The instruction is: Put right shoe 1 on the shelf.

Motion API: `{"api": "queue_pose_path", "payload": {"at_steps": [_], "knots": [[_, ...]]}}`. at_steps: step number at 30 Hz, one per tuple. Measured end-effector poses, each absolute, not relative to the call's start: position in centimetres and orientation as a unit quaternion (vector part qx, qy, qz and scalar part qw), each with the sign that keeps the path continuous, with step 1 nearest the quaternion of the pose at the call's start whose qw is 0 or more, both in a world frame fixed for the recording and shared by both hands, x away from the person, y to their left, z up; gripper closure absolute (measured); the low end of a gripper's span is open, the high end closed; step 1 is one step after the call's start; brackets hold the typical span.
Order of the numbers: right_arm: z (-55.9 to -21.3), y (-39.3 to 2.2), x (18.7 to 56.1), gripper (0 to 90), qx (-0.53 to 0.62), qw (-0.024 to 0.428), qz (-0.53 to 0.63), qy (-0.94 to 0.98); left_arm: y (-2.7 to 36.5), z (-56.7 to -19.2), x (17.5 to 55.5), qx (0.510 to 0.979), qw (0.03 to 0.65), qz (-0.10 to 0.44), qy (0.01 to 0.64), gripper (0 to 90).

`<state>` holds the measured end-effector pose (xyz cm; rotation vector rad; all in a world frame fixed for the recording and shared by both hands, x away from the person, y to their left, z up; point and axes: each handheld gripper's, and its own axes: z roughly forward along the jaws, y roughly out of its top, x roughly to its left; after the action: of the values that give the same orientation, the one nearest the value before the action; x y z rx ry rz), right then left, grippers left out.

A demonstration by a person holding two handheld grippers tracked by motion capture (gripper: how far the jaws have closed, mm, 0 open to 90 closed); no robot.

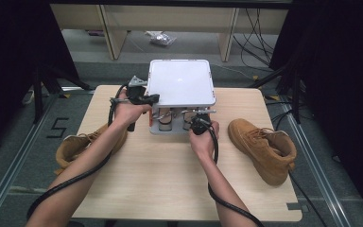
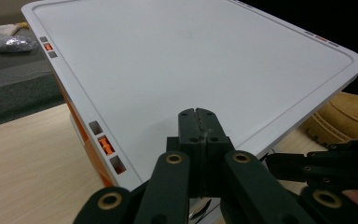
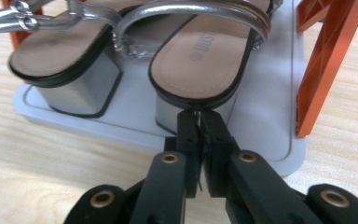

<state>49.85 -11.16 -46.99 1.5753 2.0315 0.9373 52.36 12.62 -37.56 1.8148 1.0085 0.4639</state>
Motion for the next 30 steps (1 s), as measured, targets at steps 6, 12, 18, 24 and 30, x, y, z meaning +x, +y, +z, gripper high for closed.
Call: {"api": "queue_pose_path", "payload": {"at_steps": [6,12,18,24,30], "knots": [[-45.7,-11.9,47.8,74.8,0.540,0.193,0.349,0.741,12.6,-37.6,52.3,0.745,0.487,0.193,0.414,89.5],[-44.6,-13.7,44.4,64.1,0.517,0.197,0.351,0.756,12.6,-37.5,52.3,0.743,0.486,0.190,0.419,87.2],[-44.6,-16.1,42.5,55.1,0.506,0.195,0.377,0.751,13.3,-37.0,51.4,0.739,0.491,0.185,0.422,82.8],[-45.5,-18.2,40.4,50.2,0.524,0.180,0.382,0.740,15.1,-36.4,49.7,0.738,0.496,0.188,0.416,76.0],[-46.4,-19.5,38.7,47.4,0.532,0.174,0.396,0.728,18.2,-35.7,47.4,0.736,0.492,0.206,0.418,66.3]]}}
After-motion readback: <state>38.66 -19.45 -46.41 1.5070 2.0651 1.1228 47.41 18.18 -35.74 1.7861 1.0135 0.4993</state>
